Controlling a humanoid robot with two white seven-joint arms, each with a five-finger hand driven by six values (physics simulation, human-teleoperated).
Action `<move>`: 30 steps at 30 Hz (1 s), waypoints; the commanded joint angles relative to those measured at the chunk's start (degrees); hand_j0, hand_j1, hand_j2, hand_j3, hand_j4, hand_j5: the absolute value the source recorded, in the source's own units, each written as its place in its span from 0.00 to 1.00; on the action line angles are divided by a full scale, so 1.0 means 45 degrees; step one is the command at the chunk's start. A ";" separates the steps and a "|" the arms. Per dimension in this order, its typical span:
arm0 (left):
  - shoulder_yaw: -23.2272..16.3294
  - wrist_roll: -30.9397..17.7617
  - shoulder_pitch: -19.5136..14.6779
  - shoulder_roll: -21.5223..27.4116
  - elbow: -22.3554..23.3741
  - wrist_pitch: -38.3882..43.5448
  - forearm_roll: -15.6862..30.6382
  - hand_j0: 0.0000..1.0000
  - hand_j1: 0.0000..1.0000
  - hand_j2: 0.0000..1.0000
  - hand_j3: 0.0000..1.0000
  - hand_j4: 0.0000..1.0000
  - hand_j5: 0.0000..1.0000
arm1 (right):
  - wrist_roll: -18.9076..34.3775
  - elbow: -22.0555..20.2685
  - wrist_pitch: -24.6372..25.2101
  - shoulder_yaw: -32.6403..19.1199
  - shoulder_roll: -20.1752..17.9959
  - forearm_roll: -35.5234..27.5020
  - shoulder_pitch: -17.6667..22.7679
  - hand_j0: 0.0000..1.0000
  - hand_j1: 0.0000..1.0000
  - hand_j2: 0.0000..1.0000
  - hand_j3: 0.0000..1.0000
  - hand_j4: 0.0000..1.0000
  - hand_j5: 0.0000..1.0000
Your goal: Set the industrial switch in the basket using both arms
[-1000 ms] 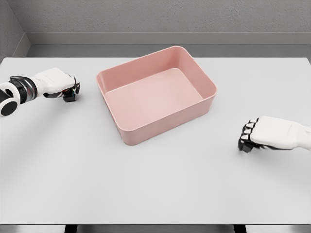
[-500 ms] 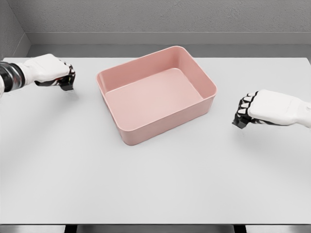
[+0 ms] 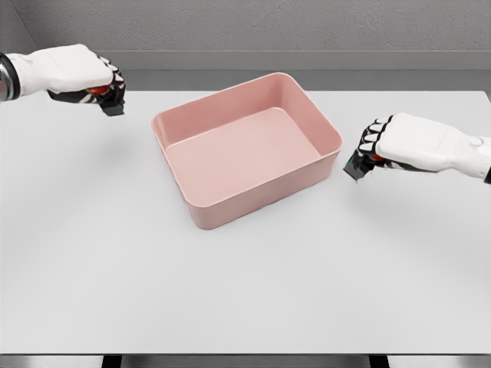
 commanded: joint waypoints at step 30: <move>-0.0753 -0.0591 -0.0059 -0.2683 -0.0150 -0.0204 -0.0312 0.45 0.45 0.45 0.45 0.45 0.45 | 0.0818 0.1856 0.0016 0.0451 0.3783 -0.0035 -0.1953 0.47 0.47 0.47 0.47 0.47 0.47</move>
